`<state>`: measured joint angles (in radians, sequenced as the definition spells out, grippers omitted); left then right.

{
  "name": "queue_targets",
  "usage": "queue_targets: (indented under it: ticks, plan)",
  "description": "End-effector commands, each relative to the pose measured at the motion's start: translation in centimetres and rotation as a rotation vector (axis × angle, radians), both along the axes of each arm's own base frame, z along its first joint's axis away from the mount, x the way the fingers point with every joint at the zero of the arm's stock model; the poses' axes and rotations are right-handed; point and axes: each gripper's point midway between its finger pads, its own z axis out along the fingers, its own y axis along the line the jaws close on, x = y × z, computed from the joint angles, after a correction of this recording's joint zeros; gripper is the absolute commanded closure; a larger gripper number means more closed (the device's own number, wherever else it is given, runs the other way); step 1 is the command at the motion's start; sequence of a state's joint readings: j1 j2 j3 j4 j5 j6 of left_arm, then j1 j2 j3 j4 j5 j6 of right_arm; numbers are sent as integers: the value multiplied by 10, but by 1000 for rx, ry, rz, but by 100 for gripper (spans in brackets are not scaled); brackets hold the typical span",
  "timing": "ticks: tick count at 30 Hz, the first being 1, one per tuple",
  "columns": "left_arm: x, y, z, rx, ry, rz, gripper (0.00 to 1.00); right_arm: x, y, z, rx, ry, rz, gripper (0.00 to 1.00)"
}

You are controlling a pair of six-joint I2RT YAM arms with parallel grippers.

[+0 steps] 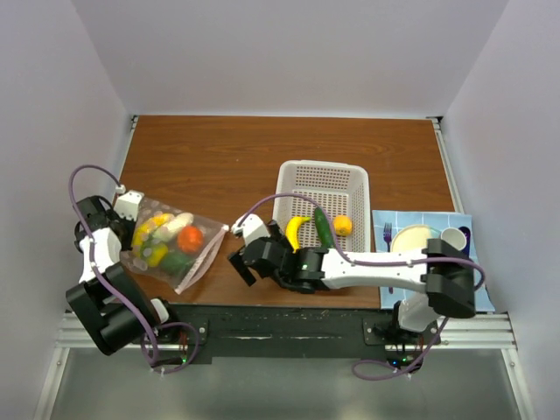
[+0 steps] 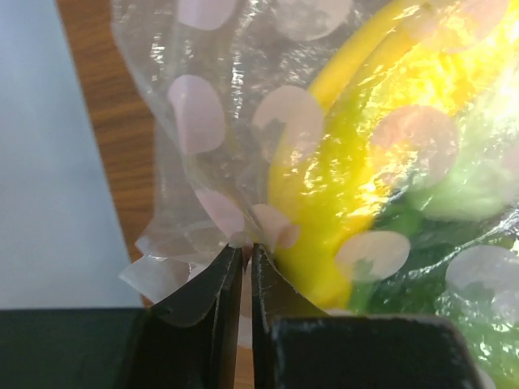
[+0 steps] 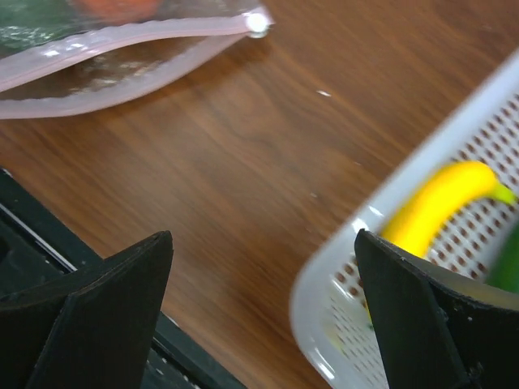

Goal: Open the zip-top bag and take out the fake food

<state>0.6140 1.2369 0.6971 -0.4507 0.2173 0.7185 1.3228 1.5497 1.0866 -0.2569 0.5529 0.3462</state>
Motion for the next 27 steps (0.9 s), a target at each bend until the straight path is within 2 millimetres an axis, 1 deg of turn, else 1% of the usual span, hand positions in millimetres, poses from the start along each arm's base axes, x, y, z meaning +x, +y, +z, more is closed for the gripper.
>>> queue_targets:
  ticks: [1,2,4,5,6,7,8,9,11,13,14,15,16,18,19,20,21,22,23,24,25,27]
  plan:
    - [-3,-10,-20,-31,7,-51,87,3,59,24,142,-27,102,1]
    - [-3,-13,-23,-39,12,-62,87,3,66,13,122,-23,118,1]
    - [-6,-22,-28,-58,28,-88,86,3,86,19,171,-28,151,1]
    - [-5,-27,-30,-65,32,-108,86,3,90,10,150,-26,166,1]
    - [-8,-33,-31,-78,45,-125,85,3,101,14,185,-37,178,1]
    - [-8,-37,-32,-86,52,-135,85,5,107,18,197,-44,187,1]
    - [-6,-43,-31,-83,51,-158,85,6,112,17,197,-50,198,1]
    - [-8,-46,-32,-84,62,-159,85,5,118,10,195,-46,209,1]
    - [-5,-53,-30,-72,61,-179,85,1,129,9,214,-36,252,1]
    - [-7,-58,-32,-70,76,-178,85,-4,141,1,229,-16,291,1]
    - [-6,-61,-30,-67,75,-189,85,-5,144,-3,229,-9,298,1]
    - [-7,-63,-30,-70,80,-184,85,-6,147,-14,216,4,304,1]
    - [-6,-62,-29,-59,79,-181,85,-7,149,-16,218,11,311,1]
    - [-7,-59,-29,-43,86,-176,85,-11,151,-25,214,33,316,1]
    - [-8,-57,-30,-34,91,-171,86,-12,146,-31,209,44,314,1]
    - [-10,-55,-32,-24,99,-168,86,-14,143,-33,219,53,308,1]
    - [-11,-53,-35,-9,102,-171,86,-14,141,-30,241,46,299,1]
    - [-13,-50,-37,7,113,-162,87,-15,131,-28,246,45,287,1]
    - [-15,-49,-41,12,126,-164,87,-15,125,-26,254,46,274,1]
    - [-17,-48,-45,17,132,-163,87,-13,121,-22,265,32,257,1]
    - [-18,-47,-48,23,141,-158,87,-14,111,-15,278,24,250,1]
    - [-21,-46,-54,27,151,-152,88,-13,103,-6,291,15,233,1]
